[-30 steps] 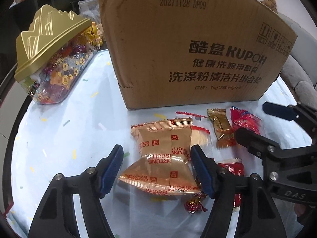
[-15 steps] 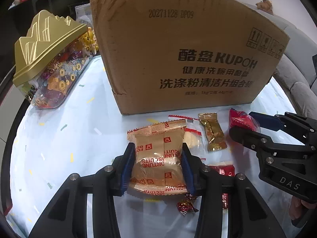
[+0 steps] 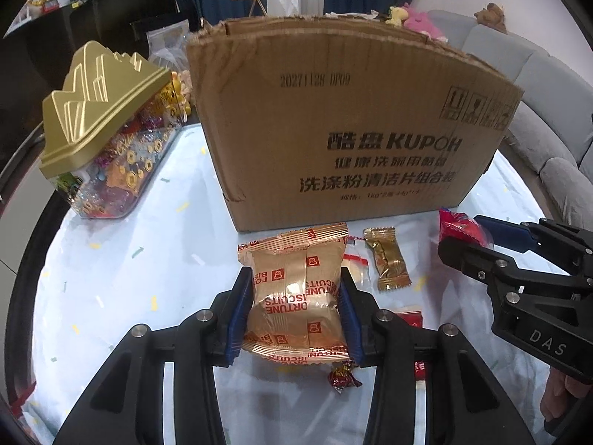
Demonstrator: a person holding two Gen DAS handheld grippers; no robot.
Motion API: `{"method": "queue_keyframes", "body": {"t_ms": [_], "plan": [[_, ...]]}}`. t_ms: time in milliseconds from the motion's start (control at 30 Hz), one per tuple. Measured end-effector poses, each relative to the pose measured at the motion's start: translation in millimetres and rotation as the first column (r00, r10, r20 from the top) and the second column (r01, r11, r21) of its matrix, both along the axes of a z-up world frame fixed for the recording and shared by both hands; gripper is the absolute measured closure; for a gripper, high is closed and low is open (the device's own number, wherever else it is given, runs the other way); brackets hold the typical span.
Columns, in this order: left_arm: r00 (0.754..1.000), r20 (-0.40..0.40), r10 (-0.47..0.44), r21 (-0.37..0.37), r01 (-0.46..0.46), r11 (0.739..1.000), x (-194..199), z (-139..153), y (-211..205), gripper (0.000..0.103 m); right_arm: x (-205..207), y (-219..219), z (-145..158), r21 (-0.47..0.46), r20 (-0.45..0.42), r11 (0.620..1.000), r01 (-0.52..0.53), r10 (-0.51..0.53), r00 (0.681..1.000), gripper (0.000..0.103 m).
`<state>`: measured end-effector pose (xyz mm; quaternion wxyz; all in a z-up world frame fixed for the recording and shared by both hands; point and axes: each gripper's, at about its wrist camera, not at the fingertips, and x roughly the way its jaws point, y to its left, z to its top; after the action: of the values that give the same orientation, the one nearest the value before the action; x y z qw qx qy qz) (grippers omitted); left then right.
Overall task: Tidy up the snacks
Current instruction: 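Grasp the orange fortune cookie packet with the left tool while the right tool grasps the pink candy bag, then lift the fortune cookie packet and pink candy bag over the box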
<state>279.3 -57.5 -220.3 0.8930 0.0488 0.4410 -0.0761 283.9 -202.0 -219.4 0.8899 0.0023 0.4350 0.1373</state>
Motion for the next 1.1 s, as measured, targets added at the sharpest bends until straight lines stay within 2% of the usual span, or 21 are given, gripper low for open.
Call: {"method": "queue_keyframes", "body": {"t_ms": [433, 1100], "plan": [[0.998, 0.059, 0.004, -0.006, -0.004, 1.0, -23.6, 41.6, 1.2, 0.06, -24.9, 6.0, 35.4, -0.001, 0.053, 0.999, 0.047, -0.046, 0.998, 0.059], [0.988, 0.149, 0.044, -0.046, -0.037, 0.998, -37.0, 102.5, 14.7, 0.06, -56.1, 14.6, 98.6, -0.01, 0.125, 0.99, 0.14, -0.138, 0.983, 0.059]]}}
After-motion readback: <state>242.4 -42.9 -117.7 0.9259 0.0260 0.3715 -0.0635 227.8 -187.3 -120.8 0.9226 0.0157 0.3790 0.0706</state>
